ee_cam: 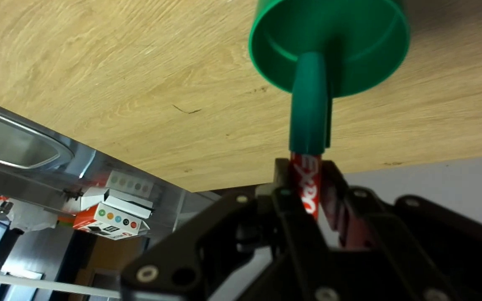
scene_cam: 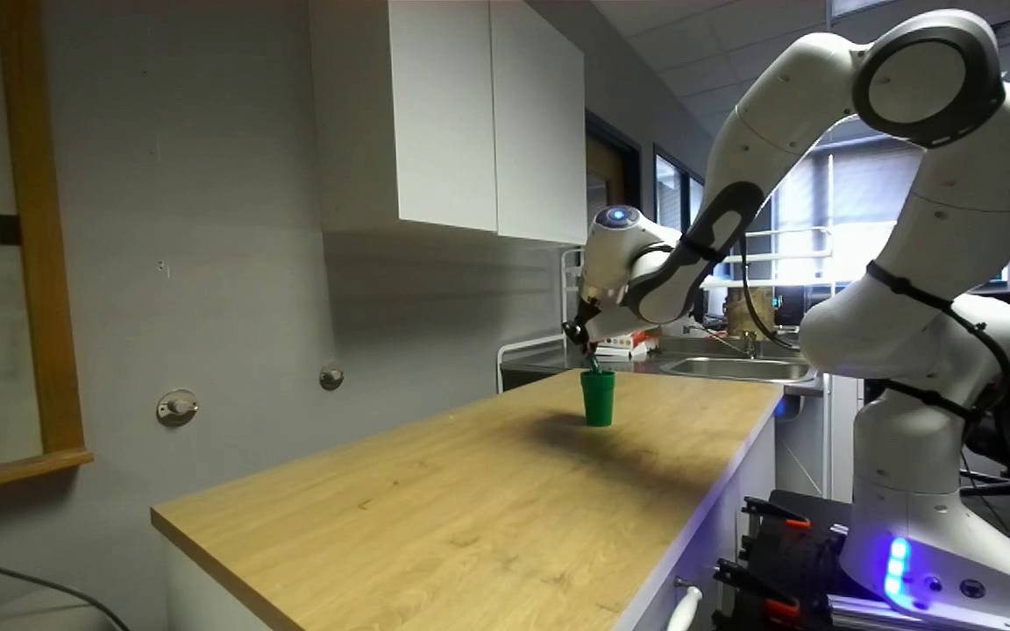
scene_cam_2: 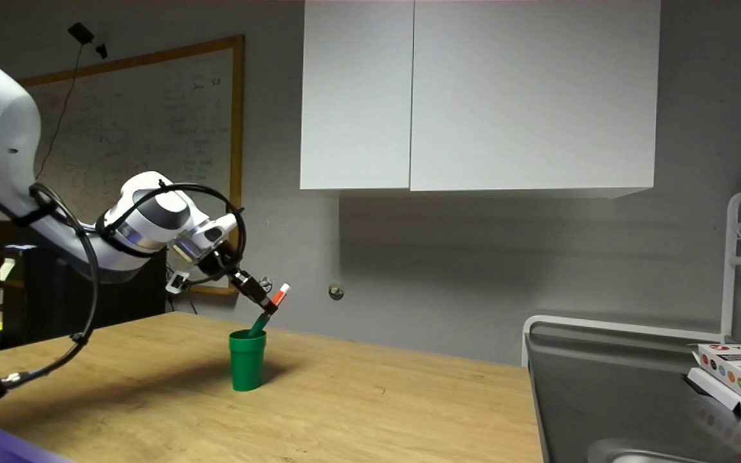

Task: Pick up the marker and put it in the cup

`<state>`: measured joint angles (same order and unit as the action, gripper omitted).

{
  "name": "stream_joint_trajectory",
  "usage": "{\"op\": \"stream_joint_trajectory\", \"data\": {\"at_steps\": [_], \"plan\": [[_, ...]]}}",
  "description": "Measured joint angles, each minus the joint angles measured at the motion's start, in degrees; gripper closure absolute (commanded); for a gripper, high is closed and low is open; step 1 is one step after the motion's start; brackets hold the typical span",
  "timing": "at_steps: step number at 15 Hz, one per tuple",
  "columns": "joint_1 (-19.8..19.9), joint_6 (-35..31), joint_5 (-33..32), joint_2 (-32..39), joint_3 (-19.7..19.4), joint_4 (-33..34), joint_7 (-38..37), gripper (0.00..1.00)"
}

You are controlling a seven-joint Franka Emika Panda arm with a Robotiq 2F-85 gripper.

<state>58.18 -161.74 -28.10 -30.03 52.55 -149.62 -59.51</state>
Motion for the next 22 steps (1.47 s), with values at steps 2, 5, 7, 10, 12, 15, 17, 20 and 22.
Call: {"op": "stream_joint_trajectory", "data": {"at_steps": [2, 5, 7, 10, 12, 15, 17, 20, 22], "plan": [[1.3, -0.9, -0.4, -0.9, 1.0, -0.4, -0.4, 0.90], [2.8, -2.3, -0.6, -2.3, 2.5, -1.1, -0.8, 0.87], [3.5, -2.9, -0.6, -3.3, 3.4, -1.5, -0.9, 0.55], [4.2, -3.3, 0.0, -4.6, 4.6, -1.7, -0.9, 0.34], [4.8, -3.5, 0.7, -5.5, 5.5, -1.8, -0.9, 0.19], [5.5, -3.8, 2.0, -6.9, 6.7, -1.9, -0.9, 0.01], [5.6, -4.1, 3.2, -7.8, 7.3, -2.1, -0.7, 0.00], [5.0, -3.6, 5.7, -8.6, 7.2, -2.2, 1.0, 0.00], [1.9, -1.6, 8.3, -7.7, 5.0, -2.2, 5.2, 0.00]]}}
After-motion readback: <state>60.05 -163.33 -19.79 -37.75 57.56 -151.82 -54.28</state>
